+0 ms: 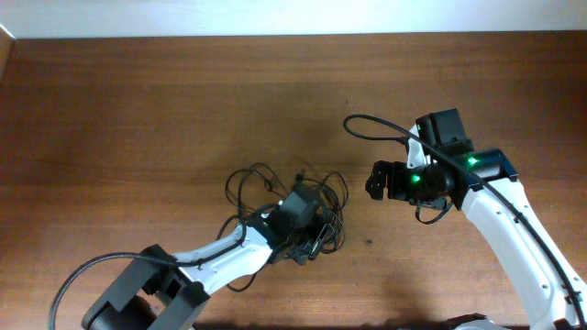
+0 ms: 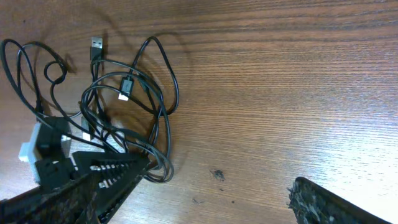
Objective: Untangle cables
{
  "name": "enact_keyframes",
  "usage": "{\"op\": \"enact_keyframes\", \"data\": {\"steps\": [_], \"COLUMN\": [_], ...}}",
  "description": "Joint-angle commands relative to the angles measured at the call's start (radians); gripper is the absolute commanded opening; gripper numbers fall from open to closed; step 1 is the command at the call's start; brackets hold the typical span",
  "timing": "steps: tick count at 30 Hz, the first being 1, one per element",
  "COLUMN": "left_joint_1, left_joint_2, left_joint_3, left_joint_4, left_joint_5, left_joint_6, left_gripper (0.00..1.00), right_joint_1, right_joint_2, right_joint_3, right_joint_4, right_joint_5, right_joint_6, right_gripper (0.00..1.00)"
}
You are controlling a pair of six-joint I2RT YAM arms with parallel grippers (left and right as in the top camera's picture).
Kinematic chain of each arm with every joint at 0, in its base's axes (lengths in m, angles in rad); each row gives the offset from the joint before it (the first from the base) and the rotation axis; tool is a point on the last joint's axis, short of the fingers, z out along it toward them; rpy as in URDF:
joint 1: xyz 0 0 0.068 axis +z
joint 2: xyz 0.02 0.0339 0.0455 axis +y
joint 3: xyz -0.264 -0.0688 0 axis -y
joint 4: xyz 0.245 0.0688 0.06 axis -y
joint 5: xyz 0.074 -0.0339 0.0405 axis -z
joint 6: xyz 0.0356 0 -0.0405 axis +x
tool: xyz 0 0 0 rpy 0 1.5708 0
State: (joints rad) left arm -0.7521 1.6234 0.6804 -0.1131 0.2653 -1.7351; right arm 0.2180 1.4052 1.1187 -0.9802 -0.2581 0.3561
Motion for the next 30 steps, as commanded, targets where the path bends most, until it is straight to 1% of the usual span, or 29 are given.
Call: {"op": "enact_keyframes", "data": {"steps": [1,2,3,4,5,7,8,10,11,13,14,15,16,17,18,20,21,23,24,25,26,27,28,29,30], "left_joint_1": [-0.011,-0.010,0.009,0.039,0.055,0.072,0.072,0.072,0.072,0.072,0.072,0.072,0.072,0.072,0.072,0.072,0.072,0.072,0.075,0.081,0.094,0.112,0.145,0.194,0.248], "left_joint_2": [0.089,0.089,0.089,0.089,0.089,0.089,0.089,0.089,0.089,0.096,0.101,0.106,0.106,0.106,0.106,0.119,0.134,0.158,0.154,0.153,0.147,0.137,0.116,0.076,0.019], "left_joint_3": [-0.024,-0.024,-0.024,-0.024,-0.024,-0.024,-0.024,-0.024,-0.024,-0.024,-0.024,-0.024,-0.024,-0.024,-0.024,-0.024,-0.024,-0.024,-0.024,-0.024,-0.024,-0.024,-0.024,-0.024,-0.024], "left_joint_4": [-0.007,-0.019,-0.049,-0.052,-0.051,-0.047,-0.043,-0.028,-0.017,-0.019,-0.026,-0.064,-0.106,-0.106,-0.101,-0.069,-0.057,-0.054,-0.023,0.024,0.088,0.151,0.232,0.287,0.294], "left_joint_5": [0.029,0.001,-0.080,-0.141,-0.160,-0.158,-0.157,-0.162,-0.193,-0.209,-0.209,-0.191,-0.174,-0.175,-0.178,-0.208,-0.210,-0.193,-0.174,-0.155,-0.126,-0.100,-0.064,-0.028,-0.027], "left_joint_6": [0.047,0.047,0.047,0.047,0.046,0.046,0.046,0.045,0.019,-0.030,-0.034,-0.105,-0.175,-0.207,-0.211,-0.210,-0.210,-0.210,-0.208,-0.166,-0.081,0.011,0.139,0.237,0.270], "left_gripper": [0.17,0.15,0.08,0.14,0.24,0.54,0.63,0.68,0.70,0.49,0.38,0.28,0.25,0.27,0.31,0.46,0.60,0.82,0.95,0.96,0.96,0.94,0.84,0.61,0.48], "right_joint_1": [-0.002,-0.002,-0.002,-0.002,-0.002,-0.002,-0.002,-0.002,-0.002,-0.002,-0.002,-0.002,-0.002,-0.002,-0.002,-0.002,-0.002,-0.002,-0.002,-0.002,-0.002,-0.002,-0.002,-0.002,-0.002], "right_joint_2": [-0.013,-0.013,-0.013,-0.013,-0.013,-0.013,-0.013,-0.013,-0.013,-0.012,-0.012,-0.012,-0.012,-0.012,-0.011,-0.011,-0.011,-0.011,-0.011,-0.011,-0.011,-0.011,-0.011,-0.011,-0.011], "right_joint_3": [0.015,0.015,0.015,0.015,0.015,0.014,0.014,0.011,0.010,0.010,0.010,0.010,0.009,0.007,0.005,-0.001,-0.002,-0.003,-0.003,-0.003,-0.003,-0.003,-0.003,-0.003,-0.003], "right_joint_4": [0.000,0.000,-0.002,-0.004,-0.005,-0.012,-0.012,-0.012,-0.013,-0.013,-0.013,-0.014,-0.018,-0.019,-0.019,-0.019,-0.019,-0.026,-0.026,-0.026,-0.027,-0.027,-0.027,-0.033,-0.038], "right_joint_5": [0.008,0.008,0.008,0.008,0.008,0.008,0.008,0.008,0.008,0.008,0.008,0.008,0.008,0.008,0.008,0.008,0.008,0.008,0.008,0.008,0.008,0.008,0.003,-0.018,-0.026], "right_joint_6": [-0.005,-0.004,-0.004,-0.004,-0.005,-0.005,-0.005,-0.005,-0.005,-0.005,-0.005,-0.005,-0.005,-0.005,-0.004,-0.004,-0.004,-0.004,-0.004,-0.004,-0.004,-0.004,-0.004,-0.004,-0.003], "right_gripper": [0.99,0.99,0.99,0.98,0.99,0.99,0.99,0.99,0.99,0.99,0.99,0.99,0.99,0.99,0.99,0.99,0.99,0.99,0.99,0.99,0.99,0.99,0.98,0.99,0.99]}}
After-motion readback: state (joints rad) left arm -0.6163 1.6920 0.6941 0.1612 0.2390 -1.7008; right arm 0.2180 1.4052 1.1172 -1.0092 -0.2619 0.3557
